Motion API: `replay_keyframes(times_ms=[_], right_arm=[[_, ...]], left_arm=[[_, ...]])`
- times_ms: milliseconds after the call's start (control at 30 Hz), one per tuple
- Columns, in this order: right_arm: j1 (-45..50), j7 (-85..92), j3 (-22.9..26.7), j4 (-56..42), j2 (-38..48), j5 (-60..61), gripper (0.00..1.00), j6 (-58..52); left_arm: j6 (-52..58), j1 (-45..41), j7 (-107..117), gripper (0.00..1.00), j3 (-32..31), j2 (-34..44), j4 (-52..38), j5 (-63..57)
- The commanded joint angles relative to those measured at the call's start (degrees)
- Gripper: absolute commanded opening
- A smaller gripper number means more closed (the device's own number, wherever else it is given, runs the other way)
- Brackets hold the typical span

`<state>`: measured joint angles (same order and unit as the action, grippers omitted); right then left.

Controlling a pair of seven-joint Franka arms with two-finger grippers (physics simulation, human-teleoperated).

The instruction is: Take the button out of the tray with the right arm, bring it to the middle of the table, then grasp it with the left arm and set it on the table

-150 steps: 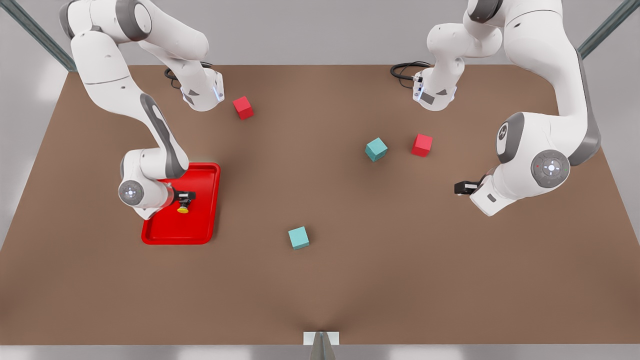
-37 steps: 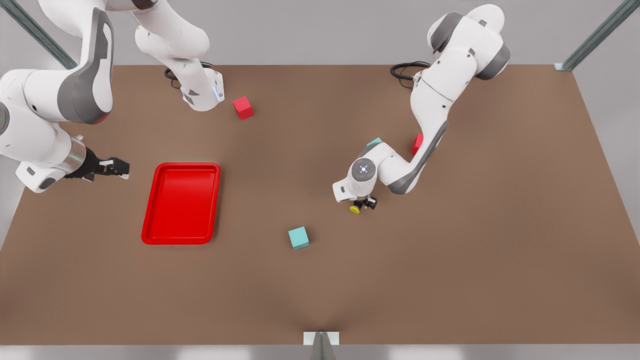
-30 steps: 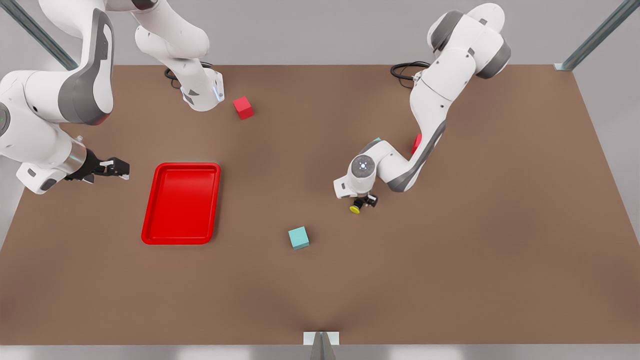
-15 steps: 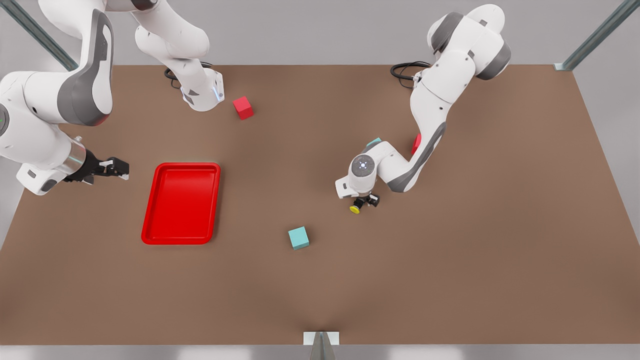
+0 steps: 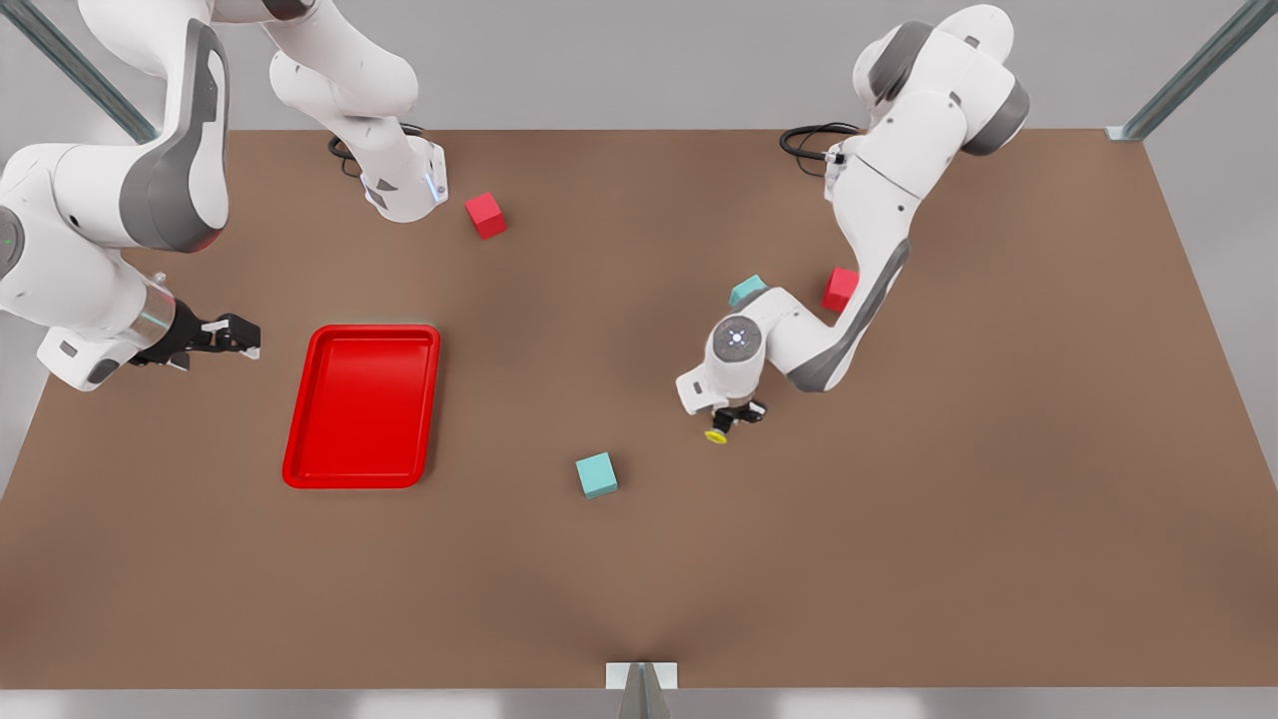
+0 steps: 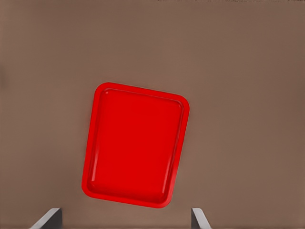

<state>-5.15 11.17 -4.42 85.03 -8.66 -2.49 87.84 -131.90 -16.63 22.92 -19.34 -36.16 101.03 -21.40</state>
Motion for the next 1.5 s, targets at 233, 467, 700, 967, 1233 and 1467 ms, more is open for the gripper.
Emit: replay_keyframes(times_ms=[233, 467, 700, 967, 1233, 1467], right_arm=[[0.1, 0.4, -0.6, 0.0, 0.7, -0.3, 1.0, 2.6], [0.1, 0.3, -2.6, 1.6, 1.6, -0.2, 1.0, 3.3], [-0.1, 0.3, -2.6, 1.6, 1.0, 0.2, 1.0, 3.0], [-0.2, 0.3, -2.6, 1.6, 0.6, 0.3, 1.0, 2.9], [-0.1, 0.3, -2.6, 1.6, 0.5, 0.3, 1.0, 2.8], [0.1, 0.3, -2.6, 1.6, 0.4, 0.3, 1.0, 2.7]], left_arm=[[4.0, -0.2, 39.7, 0.41, -0.2, 0.0, -7.4, 4.8], [3.8, -0.3, 76.4, 0.41, 0.7, -1.4, -11.3, -11.0], [4.9, -20.5, 104.0, 0.41, 26.2, -5.3, -11.4, -20.9], [17.6, -29.3, 119.6, 0.41, 37.2, -18.3, -22.6, -19.8], [29.4, -38.0, 121.8, 0.41, 48.7, -30.5, -28.7, -18.1], [33.8, -41.0, 121.8, 0.41, 53.7, -37.0, -30.5, -18.7]])
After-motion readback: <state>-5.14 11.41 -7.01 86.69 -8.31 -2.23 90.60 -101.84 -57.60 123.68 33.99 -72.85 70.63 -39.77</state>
